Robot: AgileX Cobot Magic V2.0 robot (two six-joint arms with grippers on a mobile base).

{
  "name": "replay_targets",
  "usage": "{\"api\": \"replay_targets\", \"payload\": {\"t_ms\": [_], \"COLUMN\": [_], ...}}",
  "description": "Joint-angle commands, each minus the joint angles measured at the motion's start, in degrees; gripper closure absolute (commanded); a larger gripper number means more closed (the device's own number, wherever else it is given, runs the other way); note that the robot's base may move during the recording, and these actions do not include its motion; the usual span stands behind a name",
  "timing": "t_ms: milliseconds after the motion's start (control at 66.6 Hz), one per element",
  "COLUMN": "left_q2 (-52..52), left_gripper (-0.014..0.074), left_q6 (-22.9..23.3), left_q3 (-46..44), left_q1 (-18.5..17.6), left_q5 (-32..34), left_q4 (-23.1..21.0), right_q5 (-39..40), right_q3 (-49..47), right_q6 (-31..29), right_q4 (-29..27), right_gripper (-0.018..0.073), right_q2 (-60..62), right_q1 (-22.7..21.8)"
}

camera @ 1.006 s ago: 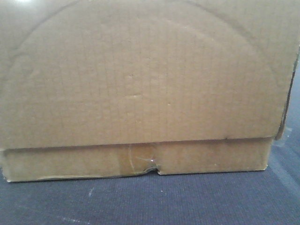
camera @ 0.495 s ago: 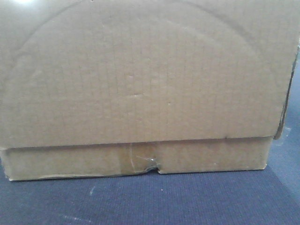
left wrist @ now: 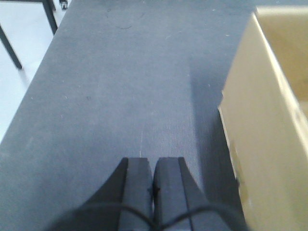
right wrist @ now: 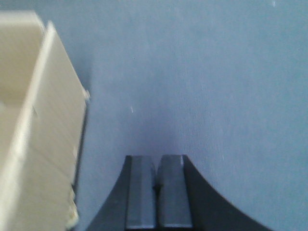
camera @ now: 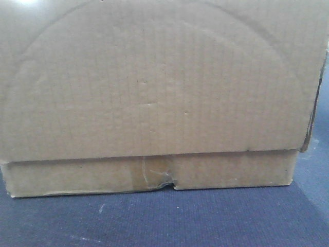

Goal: Grab carton from right shelf to conveyor

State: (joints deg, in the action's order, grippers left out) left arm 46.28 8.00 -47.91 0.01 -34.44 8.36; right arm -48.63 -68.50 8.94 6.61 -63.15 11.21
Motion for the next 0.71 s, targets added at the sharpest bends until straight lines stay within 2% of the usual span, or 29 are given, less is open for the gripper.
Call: {"api": "replay_targets", "payload": {"t_ms": [0, 210, 345, 510, 691], "left_q2": [-6.15, -20.9, -29.59, -36.98, -40.76], "left_gripper": [0.0601, 0.0602, 0.0602, 0.0602, 0.0602], "left_q6": [-0.38, -0.38, -0.38, -0.38, -0.38], "left_q3": [6.81, 19.2, 22.5, 23.0, 23.0], "left_q1": [0.32, 0.32, 0.32, 0.32, 0.32], "left_q5": [6.04, 8.85, 8.85, 8.36, 8.36], "left_q4": [-0.34, -0.34, -0.34, -0.34, -0.34], "right_q5": [6.87, 19.96, 23.34, 23.12, 22.85], "right_q3": [8.51, 29.57, 39.89, 46.76, 48.79], "right_q6": [-0.47, -0.47, -0.47, -0.47, -0.47], "right_q4": [1.17, 1.17, 1.17, 0.61, 0.33], "right_gripper": [0.0634, 0.0634, 0.0634, 0.0634, 0.0634], "right_q2": [5.02, 19.89, 30.81, 46.21, 61.02], "right_q1": [-0.26, -0.26, -0.16, -0.16, -0.16]}}
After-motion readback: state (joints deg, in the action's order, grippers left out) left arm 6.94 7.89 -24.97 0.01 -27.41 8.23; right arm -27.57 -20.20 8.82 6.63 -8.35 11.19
